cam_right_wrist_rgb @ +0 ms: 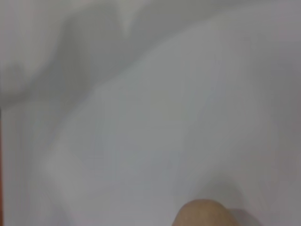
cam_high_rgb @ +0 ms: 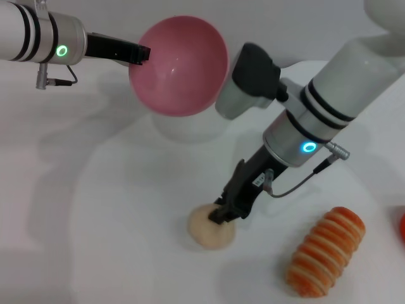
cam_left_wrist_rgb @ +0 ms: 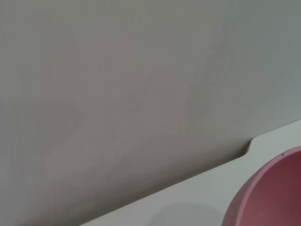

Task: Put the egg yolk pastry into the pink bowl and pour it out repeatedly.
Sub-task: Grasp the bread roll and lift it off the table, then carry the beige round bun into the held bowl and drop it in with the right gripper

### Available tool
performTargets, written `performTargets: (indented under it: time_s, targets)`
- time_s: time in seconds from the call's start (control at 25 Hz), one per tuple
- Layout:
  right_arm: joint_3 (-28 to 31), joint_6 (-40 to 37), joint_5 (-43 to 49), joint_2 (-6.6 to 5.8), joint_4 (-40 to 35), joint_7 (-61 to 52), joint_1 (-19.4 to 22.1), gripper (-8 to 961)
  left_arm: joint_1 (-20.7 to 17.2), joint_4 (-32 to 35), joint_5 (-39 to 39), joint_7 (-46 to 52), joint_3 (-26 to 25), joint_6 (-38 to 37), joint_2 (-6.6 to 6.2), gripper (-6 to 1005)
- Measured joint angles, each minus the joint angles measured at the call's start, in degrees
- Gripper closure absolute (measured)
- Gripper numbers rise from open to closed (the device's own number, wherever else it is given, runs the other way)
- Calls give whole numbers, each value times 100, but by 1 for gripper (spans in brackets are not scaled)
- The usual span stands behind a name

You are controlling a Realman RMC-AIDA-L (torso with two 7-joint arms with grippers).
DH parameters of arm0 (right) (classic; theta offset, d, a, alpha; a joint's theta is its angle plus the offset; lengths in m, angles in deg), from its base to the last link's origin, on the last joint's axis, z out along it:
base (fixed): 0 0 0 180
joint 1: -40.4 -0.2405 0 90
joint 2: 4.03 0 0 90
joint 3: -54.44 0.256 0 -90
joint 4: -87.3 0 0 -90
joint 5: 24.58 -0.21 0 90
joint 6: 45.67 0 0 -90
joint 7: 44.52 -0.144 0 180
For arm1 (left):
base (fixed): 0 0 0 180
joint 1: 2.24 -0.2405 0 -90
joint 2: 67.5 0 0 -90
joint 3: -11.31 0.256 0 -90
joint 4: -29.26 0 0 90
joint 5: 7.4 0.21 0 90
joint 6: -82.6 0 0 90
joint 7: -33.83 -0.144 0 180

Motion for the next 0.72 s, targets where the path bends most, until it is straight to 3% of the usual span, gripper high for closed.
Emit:
performTargets:
  time_s: [0.16, 0.24, 0.28, 0.32, 0.48, 0.6, 0.72]
  targets:
    - [467, -610, -228, -40, -957, 45, 370, 777, -8, 0, 1, 1, -18, 21, 5, 879]
    - [937, -1062, -454, -62, -1572, 169, 569, 784, -9, -2, 0, 1, -21, 26, 6, 879]
    - [1588, -1625, -788, -98, -2139, 347, 730, 788, -9, -2, 0, 1, -21, 26, 6, 879]
    - [1588, -1625, -788, -98, -2139, 347, 730, 792, -13, -7, 0, 2, -21, 23, 7, 879]
    - [2616, -2342, -1392, -227, -2786, 457, 852, 811, -21, -5, 0, 2, -19, 25, 33, 878]
    - [3146, -2387, -1690, -310, -3067, 513, 1006, 830, -22, -2, 1, 2, -17, 25, 53, 878]
    - [3481, -2148, -1776, -245, -3250, 717, 1217, 850, 14, 1, 0, 2, 8, -17, 75, 878]
